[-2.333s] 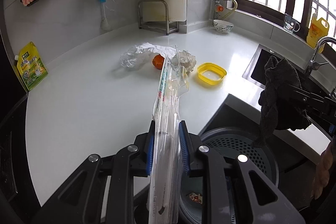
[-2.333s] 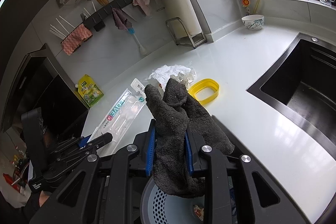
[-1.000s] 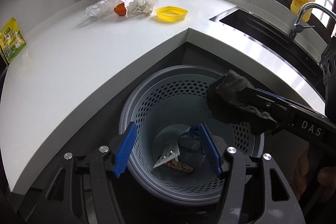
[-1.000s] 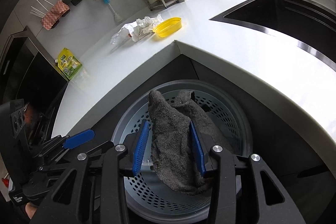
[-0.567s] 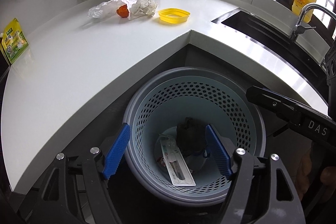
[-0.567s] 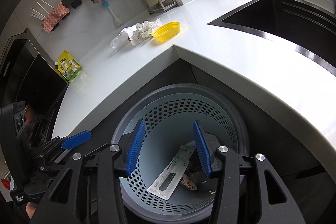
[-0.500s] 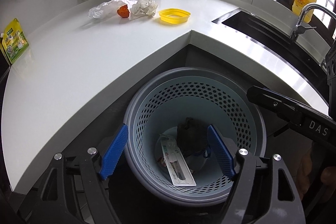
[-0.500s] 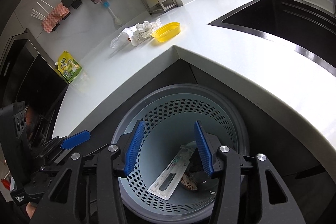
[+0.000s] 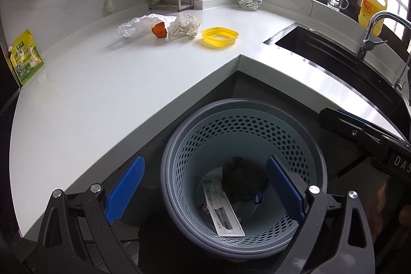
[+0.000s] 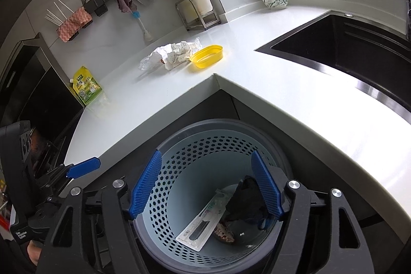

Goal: Collect trash
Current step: 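Move both tools back over the counter toward the remaining trash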

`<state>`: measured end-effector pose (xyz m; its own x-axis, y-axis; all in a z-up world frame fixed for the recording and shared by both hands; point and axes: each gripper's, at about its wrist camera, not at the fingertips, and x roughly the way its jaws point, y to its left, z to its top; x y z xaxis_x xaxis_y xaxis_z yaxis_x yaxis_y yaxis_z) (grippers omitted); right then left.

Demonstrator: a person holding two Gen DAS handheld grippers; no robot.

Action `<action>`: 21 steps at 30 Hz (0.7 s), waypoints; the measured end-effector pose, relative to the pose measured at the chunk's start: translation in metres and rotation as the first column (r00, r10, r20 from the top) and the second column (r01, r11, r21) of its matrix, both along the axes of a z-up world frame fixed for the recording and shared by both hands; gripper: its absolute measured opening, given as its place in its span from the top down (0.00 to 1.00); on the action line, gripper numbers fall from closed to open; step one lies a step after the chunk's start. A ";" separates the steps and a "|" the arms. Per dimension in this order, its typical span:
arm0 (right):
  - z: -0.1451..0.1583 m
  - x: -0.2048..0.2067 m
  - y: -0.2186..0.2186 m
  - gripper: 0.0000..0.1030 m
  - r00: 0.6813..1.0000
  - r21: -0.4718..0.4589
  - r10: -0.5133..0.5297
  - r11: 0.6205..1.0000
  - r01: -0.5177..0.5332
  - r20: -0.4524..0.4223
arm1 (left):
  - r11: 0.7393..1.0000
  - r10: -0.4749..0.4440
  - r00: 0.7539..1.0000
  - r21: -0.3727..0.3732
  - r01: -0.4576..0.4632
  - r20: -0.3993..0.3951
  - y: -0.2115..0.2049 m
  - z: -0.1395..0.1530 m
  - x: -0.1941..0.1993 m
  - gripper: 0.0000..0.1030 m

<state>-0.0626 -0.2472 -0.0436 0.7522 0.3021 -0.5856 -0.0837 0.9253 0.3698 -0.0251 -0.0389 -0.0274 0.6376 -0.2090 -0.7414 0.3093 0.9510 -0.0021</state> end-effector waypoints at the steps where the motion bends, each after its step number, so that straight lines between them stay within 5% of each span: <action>1: 0.003 -0.001 -0.001 0.29 1.000 -0.014 -0.012 1.000 0.012 0.016 | 1.000 0.004 1.000 0.000 -0.004 0.011 0.002 0.002 0.000 0.08; 21: 0.035 0.064 0.010 0.24 0.993 -0.137 -0.005 0.990 0.021 0.116 | 0.994 0.106 0.975 0.004 -0.109 0.195 0.035 0.051 0.061 0.07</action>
